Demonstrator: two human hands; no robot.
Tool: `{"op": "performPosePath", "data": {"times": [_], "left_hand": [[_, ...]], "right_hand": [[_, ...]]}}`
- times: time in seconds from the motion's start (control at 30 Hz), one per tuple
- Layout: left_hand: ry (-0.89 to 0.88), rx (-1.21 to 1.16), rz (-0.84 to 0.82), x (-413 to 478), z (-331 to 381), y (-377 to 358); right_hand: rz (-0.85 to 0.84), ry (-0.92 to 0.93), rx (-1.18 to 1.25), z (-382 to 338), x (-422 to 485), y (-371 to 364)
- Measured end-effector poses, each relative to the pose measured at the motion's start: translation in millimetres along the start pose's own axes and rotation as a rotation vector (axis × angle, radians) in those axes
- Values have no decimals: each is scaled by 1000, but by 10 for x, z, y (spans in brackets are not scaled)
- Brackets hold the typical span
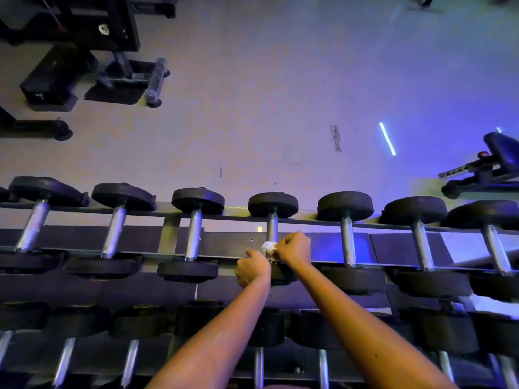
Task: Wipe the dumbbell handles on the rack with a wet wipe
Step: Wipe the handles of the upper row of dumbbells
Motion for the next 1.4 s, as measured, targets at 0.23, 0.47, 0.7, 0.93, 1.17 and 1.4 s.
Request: {"op": "performPosePath", "data": {"times": [0.23,0.47,0.7,0.93,1.17,1.4], "left_hand": [[-236,147,-146,-129,148,70],[-518,39,-200,-558,486,366],[-454,-237,-360,-757,339,592],[-379,-340,-460,-759,70,817],[-377,-311,-552,-851,-30,861],[-407,-313,-583,-1200,-72,618]], "right_hand": [[65,19,116,89,-162,47],[195,89,333,59,-651,449],[235,134,491,149,-1089,640],[248,112,584,288,-1479,532],[301,85,650,400,-1659,473],[340,34,722,854,-1715,823]]}}
Point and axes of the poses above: each hand's wrist, its own x-axis towards the middle knuckle, its own y-axis out of the back of the hand, z = x × y, the point moved 9 cm from there along x, towards the middle knuckle, and after that the axes turned 4 degrees about x, right-handed, at the moved point
